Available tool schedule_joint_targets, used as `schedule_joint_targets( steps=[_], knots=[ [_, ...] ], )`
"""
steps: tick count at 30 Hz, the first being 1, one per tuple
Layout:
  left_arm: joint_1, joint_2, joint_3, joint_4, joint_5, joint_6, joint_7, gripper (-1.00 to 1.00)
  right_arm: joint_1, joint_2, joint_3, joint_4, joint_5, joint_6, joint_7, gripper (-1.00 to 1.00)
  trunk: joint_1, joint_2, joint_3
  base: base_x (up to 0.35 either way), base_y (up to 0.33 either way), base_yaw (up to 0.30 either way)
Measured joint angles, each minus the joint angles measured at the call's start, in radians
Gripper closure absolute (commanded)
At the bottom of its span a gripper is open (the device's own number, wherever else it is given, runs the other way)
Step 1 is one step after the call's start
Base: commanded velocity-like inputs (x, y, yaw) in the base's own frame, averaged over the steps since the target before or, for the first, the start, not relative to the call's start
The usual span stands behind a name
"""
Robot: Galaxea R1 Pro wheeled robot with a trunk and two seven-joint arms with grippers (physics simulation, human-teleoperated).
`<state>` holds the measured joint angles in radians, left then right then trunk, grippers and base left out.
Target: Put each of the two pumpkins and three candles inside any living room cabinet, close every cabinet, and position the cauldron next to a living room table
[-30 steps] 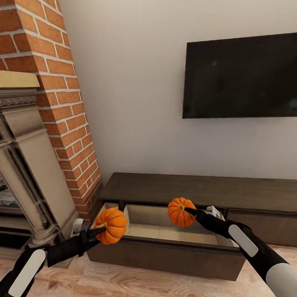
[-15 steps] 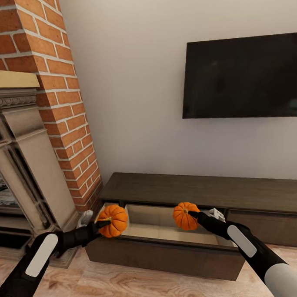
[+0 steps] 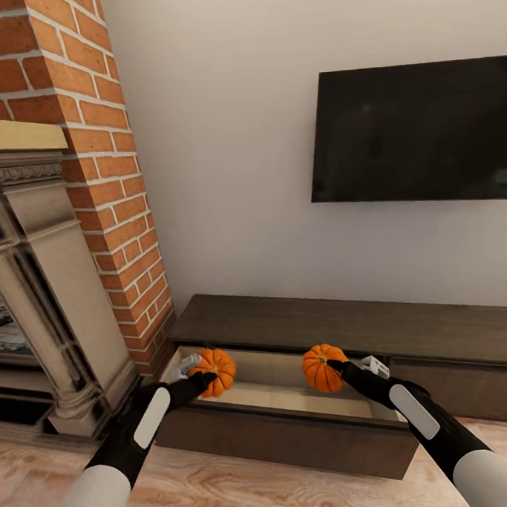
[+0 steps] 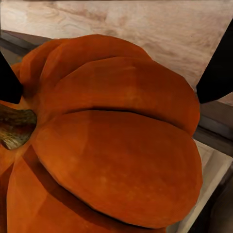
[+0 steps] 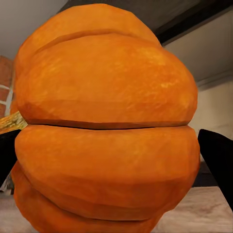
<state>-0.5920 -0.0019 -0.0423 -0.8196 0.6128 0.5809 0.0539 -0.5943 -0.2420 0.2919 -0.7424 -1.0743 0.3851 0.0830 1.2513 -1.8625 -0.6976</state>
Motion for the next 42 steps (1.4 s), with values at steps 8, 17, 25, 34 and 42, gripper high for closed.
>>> schedule_joint_targets(
  steps=[8,17,25,34,42],
  knots=[
    [-0.001,-0.043,0.003,0.01,-0.127,-0.009,0.002,1.0,0.0,0.005,0.007,-0.003,0.01,-0.048,-0.109,1.0,0.0,0.0,0.0,0.0,0.0,0.0],
    [-0.001,-0.044,0.003,0.005,-0.136,-0.031,0.002,1.0,0.0,0.002,0.004,-0.003,0.008,-0.069,-0.128,1.0,0.0,0.0,0.0,0.0,0.0,0.0],
    [-0.001,-0.044,0.001,0.006,-0.135,-0.038,0.001,1.0,0.0,0.004,0.002,-0.001,0.008,-0.071,-0.126,1.0,0.0,0.0,0.0,0.003,0.038,0.0],
    [-0.001,-0.045,0.0,0.005,-0.135,-0.049,0.001,1.0,0.0,0.004,0.006,-0.002,0.007,-0.071,-0.125,1.0,0.0,0.0,0.0,0.159,0.062,0.0],
    [0.0,-0.044,-0.001,0.005,-0.134,-0.066,0.001,1.0,0.0,0.004,0.009,-0.002,0.008,-0.071,-0.125,1.0,0.0,0.0,0.0,0.05,0.001,-0.013]
  ],
)
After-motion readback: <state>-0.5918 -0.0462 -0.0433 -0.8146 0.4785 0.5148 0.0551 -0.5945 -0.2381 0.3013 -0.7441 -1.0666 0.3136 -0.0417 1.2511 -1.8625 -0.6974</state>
